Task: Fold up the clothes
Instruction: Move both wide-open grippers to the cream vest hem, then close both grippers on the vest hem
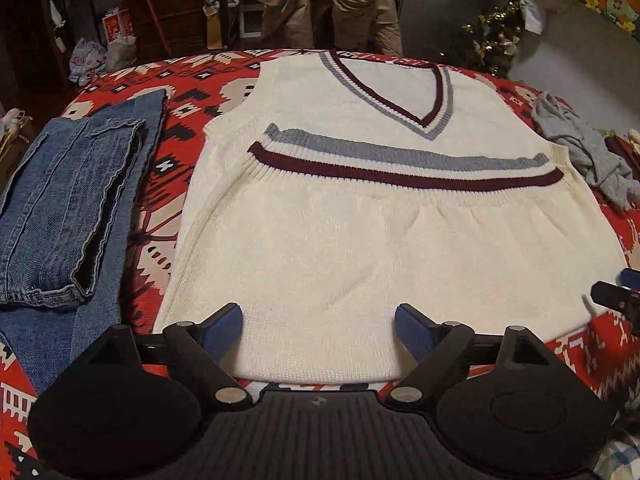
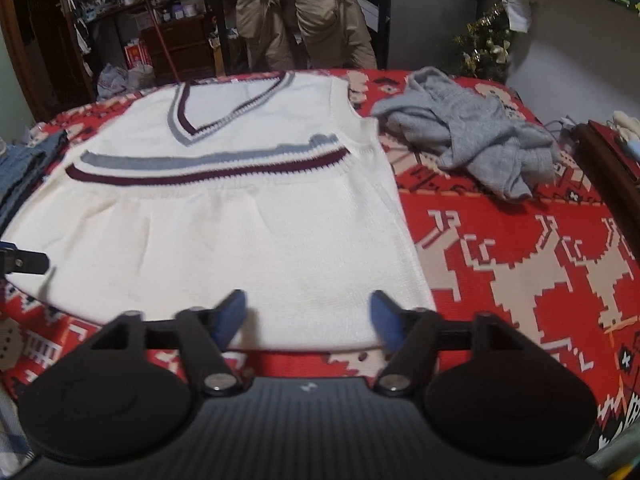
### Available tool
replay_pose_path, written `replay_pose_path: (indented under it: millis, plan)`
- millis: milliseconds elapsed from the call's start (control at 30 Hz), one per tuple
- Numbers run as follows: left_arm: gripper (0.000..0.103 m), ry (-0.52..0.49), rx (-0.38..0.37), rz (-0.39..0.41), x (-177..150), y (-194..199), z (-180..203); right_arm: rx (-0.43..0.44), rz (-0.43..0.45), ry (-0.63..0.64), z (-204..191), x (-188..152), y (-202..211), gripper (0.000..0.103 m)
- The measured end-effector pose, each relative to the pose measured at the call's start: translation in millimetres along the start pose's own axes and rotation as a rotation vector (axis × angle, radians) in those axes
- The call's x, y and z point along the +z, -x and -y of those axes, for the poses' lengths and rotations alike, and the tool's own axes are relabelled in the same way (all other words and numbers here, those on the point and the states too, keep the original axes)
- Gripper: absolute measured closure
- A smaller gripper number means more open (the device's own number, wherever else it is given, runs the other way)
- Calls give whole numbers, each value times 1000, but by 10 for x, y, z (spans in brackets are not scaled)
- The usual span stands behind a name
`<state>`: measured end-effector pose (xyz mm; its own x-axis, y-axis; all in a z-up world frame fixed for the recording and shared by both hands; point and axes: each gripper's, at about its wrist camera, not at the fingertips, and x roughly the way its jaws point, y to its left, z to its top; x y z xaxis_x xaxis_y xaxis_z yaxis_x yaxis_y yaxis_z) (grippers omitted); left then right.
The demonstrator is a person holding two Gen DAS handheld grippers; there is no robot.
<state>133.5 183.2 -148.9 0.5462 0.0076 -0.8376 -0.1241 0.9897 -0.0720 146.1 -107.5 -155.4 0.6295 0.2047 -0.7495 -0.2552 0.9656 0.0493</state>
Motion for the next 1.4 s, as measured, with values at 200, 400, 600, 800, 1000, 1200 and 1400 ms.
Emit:
replay_pose_path:
  millis: [200,400,600,800,1000,1200,1400]
  plan:
    - [17,42,48,-23,97,-18,-67,-3,77,30,-115,135,220,1]
    - [17,50,82,42,254,52,-102,-161,82,120,-208,225,318,1]
    - [17,-13,144,182,406,211,34,-148,116,148,-211,278,365,1]
    - [24,-56,150,271,550,230,112,-83,106,91,-114,430,282,1]
    - [84,38,-21,173,760,-13,-38,-26,175,21,26,517,141,22]
    - [97,34,-23,118,735,-311,-109,-7,96,-6,120,623,-422,99]
    - [98,147,-61,114,856,-511,-462,-47,115,-46,394,743,-855,102]
